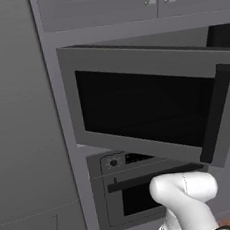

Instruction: Place the sponge inside the microwave to prepare for sanitizing.

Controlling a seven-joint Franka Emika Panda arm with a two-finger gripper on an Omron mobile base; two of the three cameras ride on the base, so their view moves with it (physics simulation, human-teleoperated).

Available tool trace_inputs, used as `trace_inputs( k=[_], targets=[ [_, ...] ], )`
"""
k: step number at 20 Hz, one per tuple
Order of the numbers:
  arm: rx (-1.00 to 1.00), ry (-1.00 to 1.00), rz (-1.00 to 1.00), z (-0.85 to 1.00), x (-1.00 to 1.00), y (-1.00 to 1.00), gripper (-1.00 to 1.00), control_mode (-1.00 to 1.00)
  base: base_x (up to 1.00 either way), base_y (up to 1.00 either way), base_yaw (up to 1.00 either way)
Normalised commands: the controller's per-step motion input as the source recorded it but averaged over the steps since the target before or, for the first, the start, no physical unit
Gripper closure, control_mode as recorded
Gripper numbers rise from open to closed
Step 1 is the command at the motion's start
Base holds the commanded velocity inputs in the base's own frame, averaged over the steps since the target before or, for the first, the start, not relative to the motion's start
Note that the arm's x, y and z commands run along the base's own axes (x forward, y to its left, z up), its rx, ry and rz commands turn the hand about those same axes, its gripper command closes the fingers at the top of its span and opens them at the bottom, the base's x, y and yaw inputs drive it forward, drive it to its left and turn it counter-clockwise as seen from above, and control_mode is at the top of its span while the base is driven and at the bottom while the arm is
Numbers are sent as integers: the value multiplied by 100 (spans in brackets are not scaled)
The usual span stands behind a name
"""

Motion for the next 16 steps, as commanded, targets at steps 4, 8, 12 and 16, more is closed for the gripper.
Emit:
trace_inputs(
  k=[4,8,12,16],
  targets=[
    [2,0,6,-1,-31,21,-100,-100,0,0,0],
    [4,0,8,-2,-34,16,-100,-100,0,0,0],
    [4,0,8,-2,-42,21,-100,-100,0,0,0],
    [3,0,6,-7,-46,29,-100,-100,0,0,0]
  ],
)
